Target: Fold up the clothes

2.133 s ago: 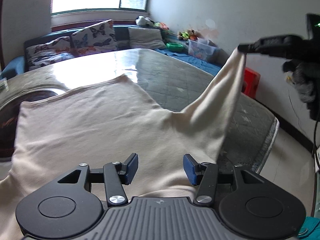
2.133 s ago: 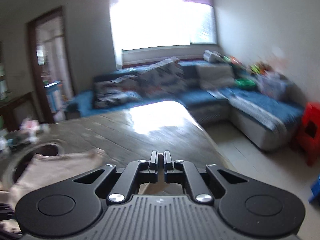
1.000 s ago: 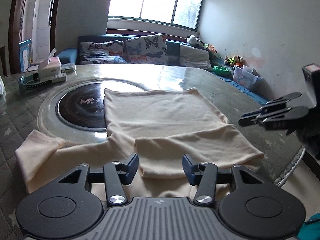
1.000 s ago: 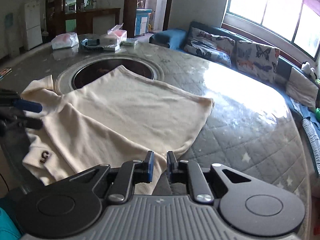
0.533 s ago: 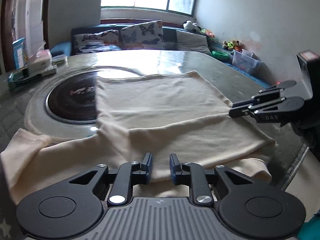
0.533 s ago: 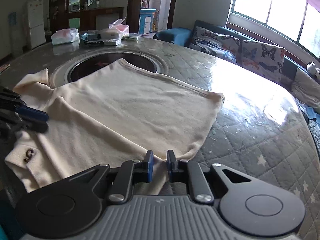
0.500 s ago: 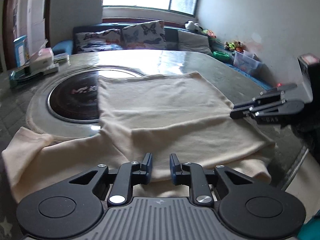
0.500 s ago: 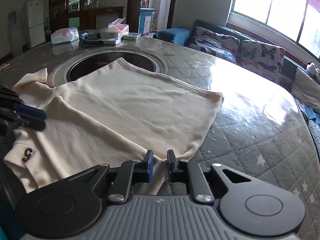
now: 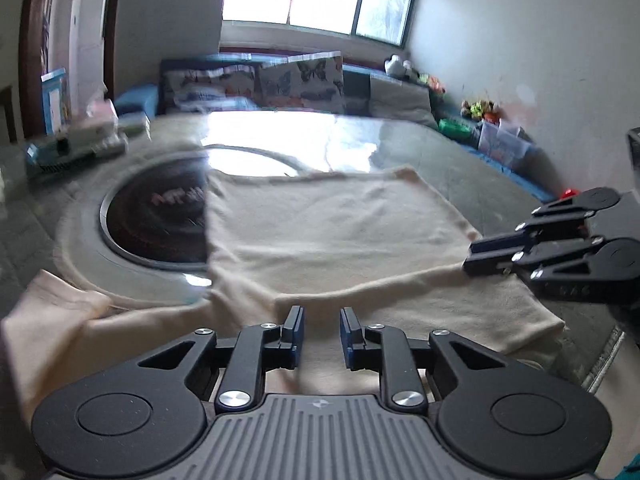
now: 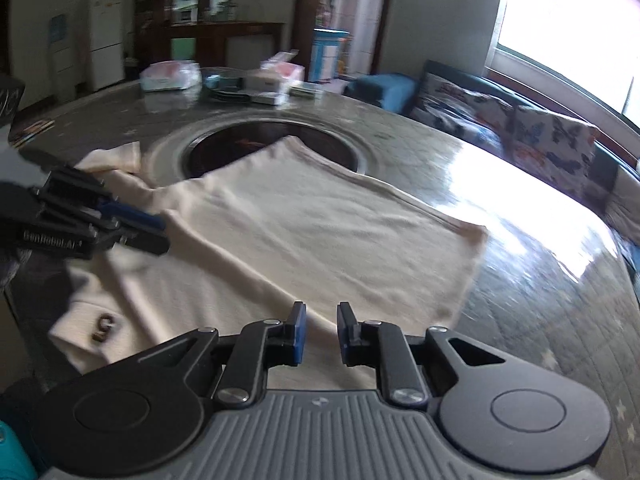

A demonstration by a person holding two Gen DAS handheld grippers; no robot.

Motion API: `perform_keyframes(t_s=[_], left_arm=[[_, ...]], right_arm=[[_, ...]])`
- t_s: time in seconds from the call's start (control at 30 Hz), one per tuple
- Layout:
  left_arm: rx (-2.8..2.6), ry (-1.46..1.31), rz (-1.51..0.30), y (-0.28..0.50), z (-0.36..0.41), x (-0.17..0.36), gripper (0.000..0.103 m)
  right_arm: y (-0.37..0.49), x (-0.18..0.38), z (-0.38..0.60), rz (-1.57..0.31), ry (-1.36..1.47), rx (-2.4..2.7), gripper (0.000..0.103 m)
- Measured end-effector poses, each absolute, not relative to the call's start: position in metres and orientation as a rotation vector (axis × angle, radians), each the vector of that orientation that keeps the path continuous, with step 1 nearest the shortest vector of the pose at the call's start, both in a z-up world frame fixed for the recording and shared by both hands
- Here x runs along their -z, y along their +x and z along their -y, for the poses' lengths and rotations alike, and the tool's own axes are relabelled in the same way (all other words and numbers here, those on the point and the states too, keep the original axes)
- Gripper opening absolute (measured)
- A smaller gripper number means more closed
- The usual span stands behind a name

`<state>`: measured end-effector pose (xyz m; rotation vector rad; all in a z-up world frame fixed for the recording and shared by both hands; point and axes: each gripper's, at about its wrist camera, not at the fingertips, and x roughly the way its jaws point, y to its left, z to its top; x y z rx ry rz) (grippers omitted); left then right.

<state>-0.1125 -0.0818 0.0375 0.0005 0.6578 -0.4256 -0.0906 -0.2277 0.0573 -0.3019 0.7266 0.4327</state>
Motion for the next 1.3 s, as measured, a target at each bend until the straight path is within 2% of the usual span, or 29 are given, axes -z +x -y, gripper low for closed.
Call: perform_keyframes(t_s=[0.17,0.37,0.63,0.67,0.73,0.8,0.87,1.1,1.3], left_arm=[[0.241,0.061,-0.597,-0.121,0.05,-0.044,0.022],[0.082,0.156,-0.588,-0.12,0.023,-0.038,0.043],[0.033,0.26,-0.617,-0.109,0.018,-0.02,0.043],[0.031,0.254,-0.62,-0.107,0.015,-0.019,0.042],[0.027,0.241,-0.618,-0.106,0.01,-0.018,0.033],[0.026,0.22,-0.617,-0.107,0.004,-0.02,0.017],[0.036,0.156,-0.615,-0.108,-0.005,-0.025,0.01],[0.058,-0.139,-0.548,-0.114,-0.039,-0.06,0.004],[0.201,-0.223,-0.431,-0.125,-0.017,-0.102,0.003]], right_arm=[[-0.089,-0.053,0.196,-0.726,-0.333,-0.539,0.016],[-0.088,-0.044,0.162,-0.73,-0.356,-0.639,0.019],[-0.089,-0.042,0.152,-0.734,-0.368,-0.653,0.022],[-0.089,-0.042,0.152,-0.734,-0.367,-0.652,0.022],[-0.089,-0.042,0.153,-0.734,-0.366,-0.65,0.022],[-0.09,-0.042,0.154,-0.735,-0.363,-0.647,0.022],[-0.091,-0.042,0.156,-0.737,-0.358,-0.643,0.022],[-0.094,-0.05,0.165,-0.716,-0.313,-0.625,0.022],[-0.095,-0.058,0.181,-0.698,-0.258,-0.582,0.022]])
